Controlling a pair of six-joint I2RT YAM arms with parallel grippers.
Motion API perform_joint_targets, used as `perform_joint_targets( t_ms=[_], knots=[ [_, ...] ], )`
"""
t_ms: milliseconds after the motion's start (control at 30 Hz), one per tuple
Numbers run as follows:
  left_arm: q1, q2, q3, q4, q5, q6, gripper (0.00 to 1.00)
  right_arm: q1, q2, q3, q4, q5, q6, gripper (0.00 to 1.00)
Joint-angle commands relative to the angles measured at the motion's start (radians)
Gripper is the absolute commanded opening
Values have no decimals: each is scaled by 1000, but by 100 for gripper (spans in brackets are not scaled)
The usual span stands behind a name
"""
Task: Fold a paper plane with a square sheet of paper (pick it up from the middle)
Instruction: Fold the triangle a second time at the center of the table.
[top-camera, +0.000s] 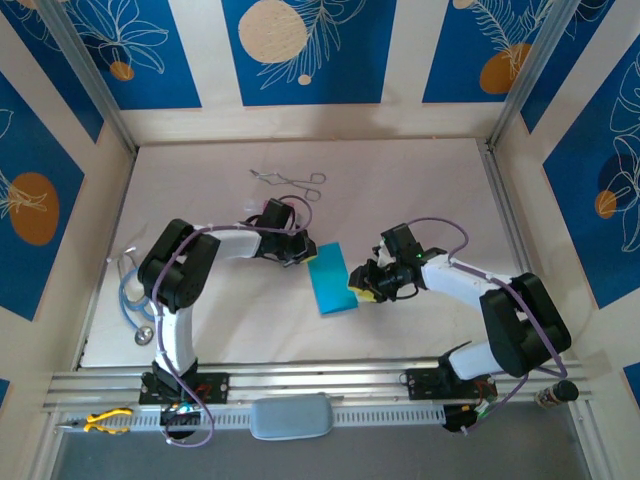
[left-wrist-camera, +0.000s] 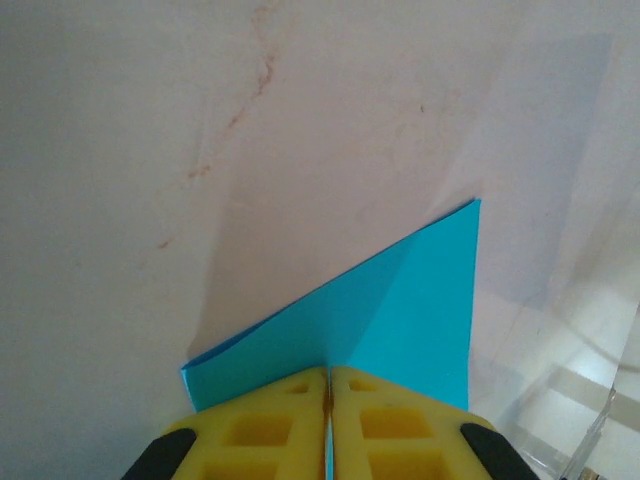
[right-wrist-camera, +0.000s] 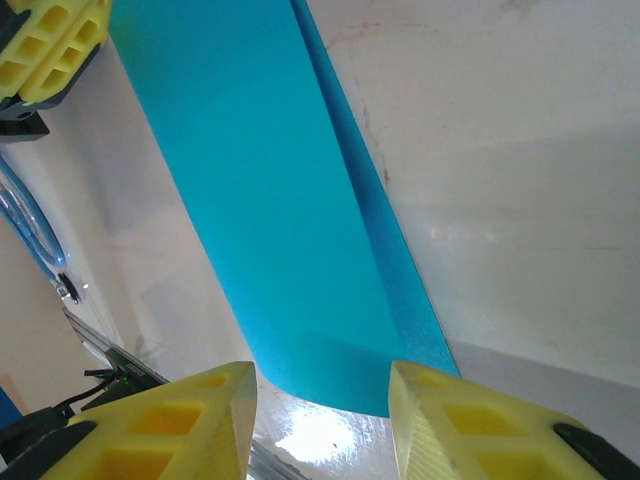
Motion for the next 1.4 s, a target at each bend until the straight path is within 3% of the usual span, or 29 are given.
perform_joint_targets(
  t_ms=[0,433,633,767,1033,1367],
  knots=[
    [16,22,-27,-7,-1,24,11,7,32,-10,-6,-22,9,41],
    [20,25,-30,5,14,30,11,22,117,21,45,-63,-3,43],
    [19,36,-15,7,42,43,11,-12,117,17,132,-133,-49,34],
    [19,41,-2,4,56,49,11,-54,144,0,240,-235,-74,33],
    [19,51,30,-3,69,67,12,-100,225,24,286,-351,-117,33],
    [20,86,76,13,111,87,12,-95,292,32,350,-358,-84,33]
  ],
)
